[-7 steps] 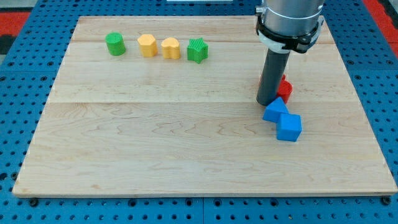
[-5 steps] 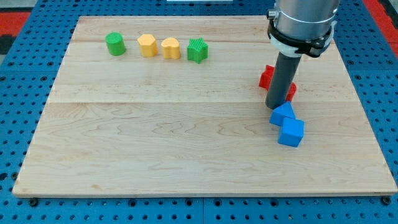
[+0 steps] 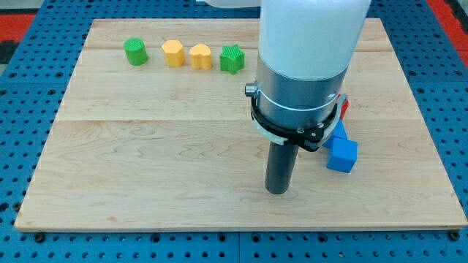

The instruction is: Move your hand to the left of the green circle

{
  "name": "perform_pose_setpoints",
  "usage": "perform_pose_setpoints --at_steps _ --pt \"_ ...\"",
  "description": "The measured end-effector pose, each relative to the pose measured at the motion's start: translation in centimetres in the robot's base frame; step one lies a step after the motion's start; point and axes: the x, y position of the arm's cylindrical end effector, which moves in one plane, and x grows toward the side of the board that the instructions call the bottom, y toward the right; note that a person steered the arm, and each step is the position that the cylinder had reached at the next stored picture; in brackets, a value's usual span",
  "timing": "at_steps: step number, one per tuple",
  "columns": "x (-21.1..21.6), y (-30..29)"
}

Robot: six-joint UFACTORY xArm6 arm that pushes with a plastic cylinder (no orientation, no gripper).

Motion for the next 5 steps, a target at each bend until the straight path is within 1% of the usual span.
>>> perform_pose_setpoints --at_steps 2,3,5 --pt "-0.3 0.0" --pt "-1.5 -0.2" --pt "-17.9 -19.8"
